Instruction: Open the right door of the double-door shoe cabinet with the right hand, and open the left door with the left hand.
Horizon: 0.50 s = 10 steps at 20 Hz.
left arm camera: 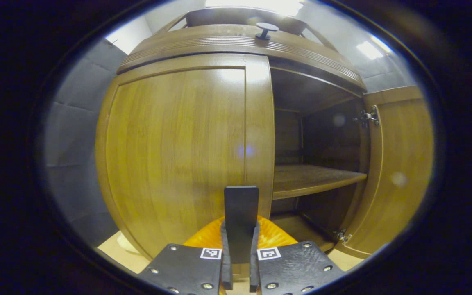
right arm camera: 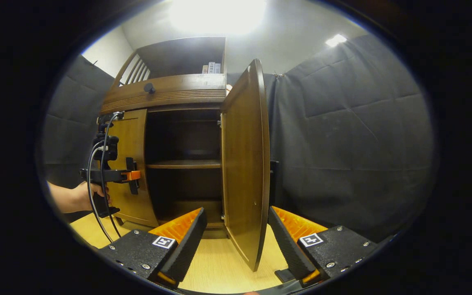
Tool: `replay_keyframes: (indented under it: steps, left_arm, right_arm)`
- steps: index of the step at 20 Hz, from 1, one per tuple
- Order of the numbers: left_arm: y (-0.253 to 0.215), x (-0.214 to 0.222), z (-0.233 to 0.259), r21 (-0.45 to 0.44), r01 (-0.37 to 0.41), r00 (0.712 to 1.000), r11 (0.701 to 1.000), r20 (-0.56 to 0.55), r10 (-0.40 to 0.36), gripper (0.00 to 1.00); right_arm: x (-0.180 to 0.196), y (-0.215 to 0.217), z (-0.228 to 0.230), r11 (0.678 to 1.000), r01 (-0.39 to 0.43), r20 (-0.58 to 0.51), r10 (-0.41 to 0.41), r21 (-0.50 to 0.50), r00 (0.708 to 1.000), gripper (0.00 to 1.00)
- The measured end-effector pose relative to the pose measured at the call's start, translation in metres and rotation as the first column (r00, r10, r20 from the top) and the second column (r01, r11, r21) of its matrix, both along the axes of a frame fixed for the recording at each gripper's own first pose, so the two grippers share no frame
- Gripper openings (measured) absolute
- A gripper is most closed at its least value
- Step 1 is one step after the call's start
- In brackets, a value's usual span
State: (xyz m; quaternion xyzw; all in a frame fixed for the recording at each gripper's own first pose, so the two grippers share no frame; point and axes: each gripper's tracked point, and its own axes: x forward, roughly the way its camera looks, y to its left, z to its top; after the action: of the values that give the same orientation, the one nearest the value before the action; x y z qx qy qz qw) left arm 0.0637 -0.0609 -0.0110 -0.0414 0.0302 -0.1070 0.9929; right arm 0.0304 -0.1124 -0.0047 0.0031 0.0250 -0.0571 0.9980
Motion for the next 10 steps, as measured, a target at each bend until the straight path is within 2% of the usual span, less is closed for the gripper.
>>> replay_keyframes:
  steps: [4,5,10]
  left_arm:
    - [0.005,-0.014,0.001,-0.009,0.007,1.0,1.0,-0.004,-0.008,0.21]
    - [0.007,-0.019,0.002,-0.006,0.011,1.0,1.0,-0.001,-0.011,0.2]
    - [0.016,-0.04,0.001,-0.012,0.027,1.0,1.0,-0.012,-0.027,0.19]
  right_arm:
    - [-0.001,0.003,0.007,1.0,0.0,0.011,0.0,0.009,1.0,0.92]
    - [-0.001,0.004,0.008,1.0,0.002,0.011,-0.002,0.004,1.0,0.94]
    - [-0.006,0.013,0.013,1.0,-0.007,0.014,0.007,-0.005,1.0,0.94]
